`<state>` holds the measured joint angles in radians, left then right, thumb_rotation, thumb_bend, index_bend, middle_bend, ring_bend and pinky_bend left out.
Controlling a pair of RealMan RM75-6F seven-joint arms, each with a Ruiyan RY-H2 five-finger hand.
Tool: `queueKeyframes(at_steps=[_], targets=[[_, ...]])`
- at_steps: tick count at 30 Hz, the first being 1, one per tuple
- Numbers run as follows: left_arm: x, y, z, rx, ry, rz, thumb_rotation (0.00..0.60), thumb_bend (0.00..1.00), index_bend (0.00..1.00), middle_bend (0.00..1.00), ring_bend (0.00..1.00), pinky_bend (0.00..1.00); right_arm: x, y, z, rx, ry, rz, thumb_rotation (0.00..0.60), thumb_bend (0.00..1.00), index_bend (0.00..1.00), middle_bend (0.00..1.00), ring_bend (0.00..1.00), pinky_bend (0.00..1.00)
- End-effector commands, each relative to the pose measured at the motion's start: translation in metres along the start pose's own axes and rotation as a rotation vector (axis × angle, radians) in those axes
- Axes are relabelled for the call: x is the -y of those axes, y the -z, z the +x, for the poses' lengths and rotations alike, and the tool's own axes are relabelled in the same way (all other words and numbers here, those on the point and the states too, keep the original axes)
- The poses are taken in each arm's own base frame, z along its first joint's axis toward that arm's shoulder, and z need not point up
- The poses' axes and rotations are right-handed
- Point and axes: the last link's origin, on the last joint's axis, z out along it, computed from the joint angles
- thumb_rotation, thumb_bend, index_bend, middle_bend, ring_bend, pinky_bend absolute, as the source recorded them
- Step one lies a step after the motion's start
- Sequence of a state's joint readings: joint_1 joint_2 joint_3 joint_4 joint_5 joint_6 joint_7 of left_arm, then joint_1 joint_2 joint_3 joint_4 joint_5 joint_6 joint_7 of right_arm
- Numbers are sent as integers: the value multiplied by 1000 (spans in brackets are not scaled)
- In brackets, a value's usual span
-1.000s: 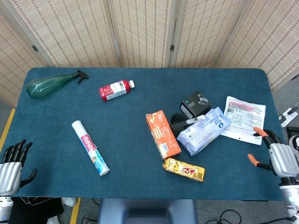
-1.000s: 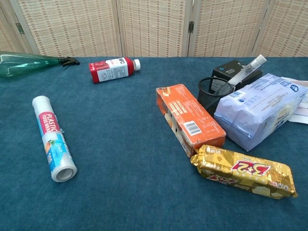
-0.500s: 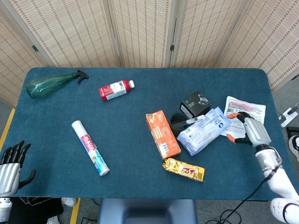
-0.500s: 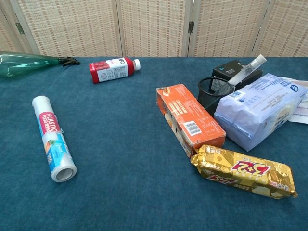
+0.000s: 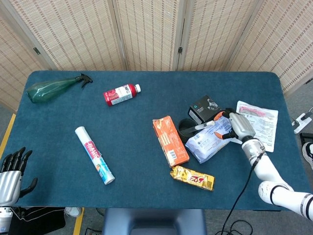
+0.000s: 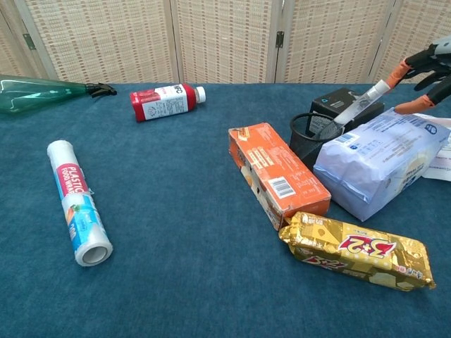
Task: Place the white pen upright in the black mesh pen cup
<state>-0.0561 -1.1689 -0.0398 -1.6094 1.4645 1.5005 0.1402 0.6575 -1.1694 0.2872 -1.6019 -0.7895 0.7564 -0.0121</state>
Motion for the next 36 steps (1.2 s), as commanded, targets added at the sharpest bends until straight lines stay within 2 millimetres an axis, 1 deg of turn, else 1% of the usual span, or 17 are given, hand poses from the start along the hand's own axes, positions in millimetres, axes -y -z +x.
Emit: queueKeyframes(at_steps=[1,5,9,13,24,36], targets=[[0,-1,0,1,-3,0,600,386,119,39,51,93,5,-9,-8,28,0,-2,600,203,372,205,39,115],[-1,-1,0,2,-3,1,600,386,119,39,51,93,12,-15,-17,54,9,9,600,214,383,205,39,115],[0,-1,-1,6,-5,4,600,387,119,39,52,93,17,-21,-24,62,7,16,600,227,414,205,39,115],[0,-1,-1,8,-5,6,600,386,119,39,51,93,19,-26,-29,59,-6,15,600,284,436,209,39,115],[1,-2,-3,13,-4,12,600,386,119,39,51,93,33,-34,-39,60,-17,43,600,287,438,217,39,115],[2,-3,-4,14,-2,15,600,386,119,39,52,93,34,-36,-41,58,-23,46,600,293,475,240,38,115]])
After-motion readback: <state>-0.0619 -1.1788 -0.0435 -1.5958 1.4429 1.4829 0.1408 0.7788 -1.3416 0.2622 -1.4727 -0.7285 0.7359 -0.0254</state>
